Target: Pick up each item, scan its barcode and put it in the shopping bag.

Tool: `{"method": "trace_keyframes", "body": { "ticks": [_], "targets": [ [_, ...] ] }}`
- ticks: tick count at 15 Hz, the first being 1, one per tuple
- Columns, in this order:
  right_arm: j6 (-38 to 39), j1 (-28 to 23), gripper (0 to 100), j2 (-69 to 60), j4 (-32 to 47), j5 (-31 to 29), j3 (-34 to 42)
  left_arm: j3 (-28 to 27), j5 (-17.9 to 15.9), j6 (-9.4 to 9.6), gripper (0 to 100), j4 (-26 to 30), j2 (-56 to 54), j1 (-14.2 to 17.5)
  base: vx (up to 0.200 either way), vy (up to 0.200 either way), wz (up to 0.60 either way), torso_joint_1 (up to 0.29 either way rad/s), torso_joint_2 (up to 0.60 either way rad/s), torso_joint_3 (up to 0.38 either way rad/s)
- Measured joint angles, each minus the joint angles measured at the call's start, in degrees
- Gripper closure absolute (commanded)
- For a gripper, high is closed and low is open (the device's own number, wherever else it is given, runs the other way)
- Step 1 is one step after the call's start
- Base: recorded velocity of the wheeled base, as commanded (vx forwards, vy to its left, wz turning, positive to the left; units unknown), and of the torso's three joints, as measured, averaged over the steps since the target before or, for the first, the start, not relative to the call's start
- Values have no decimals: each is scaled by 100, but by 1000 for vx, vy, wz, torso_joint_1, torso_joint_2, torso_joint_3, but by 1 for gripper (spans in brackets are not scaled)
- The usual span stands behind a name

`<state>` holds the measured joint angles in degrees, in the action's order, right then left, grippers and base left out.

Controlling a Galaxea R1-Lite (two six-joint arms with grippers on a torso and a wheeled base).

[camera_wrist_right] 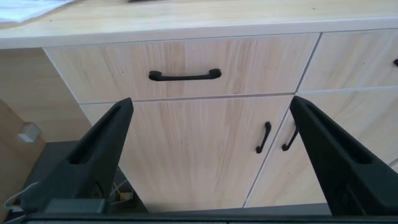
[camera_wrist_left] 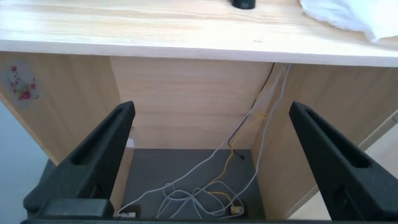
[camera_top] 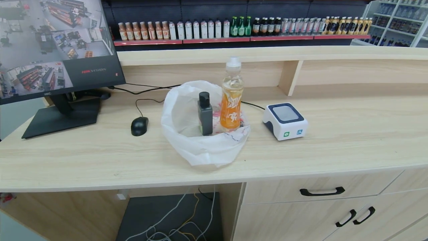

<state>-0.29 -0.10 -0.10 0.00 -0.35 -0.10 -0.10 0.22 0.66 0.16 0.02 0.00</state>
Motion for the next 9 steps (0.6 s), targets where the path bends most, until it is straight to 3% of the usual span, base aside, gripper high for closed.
{"method": "trace_keyframes", "body": {
  "ticks": [9],
  "targets": [
    [-30, 0, 0, 2, 0, 2, 0, 7, 10, -110, 0, -6, 0, 7, 0, -200, 0, 1, 1, 1]
  ]
}}
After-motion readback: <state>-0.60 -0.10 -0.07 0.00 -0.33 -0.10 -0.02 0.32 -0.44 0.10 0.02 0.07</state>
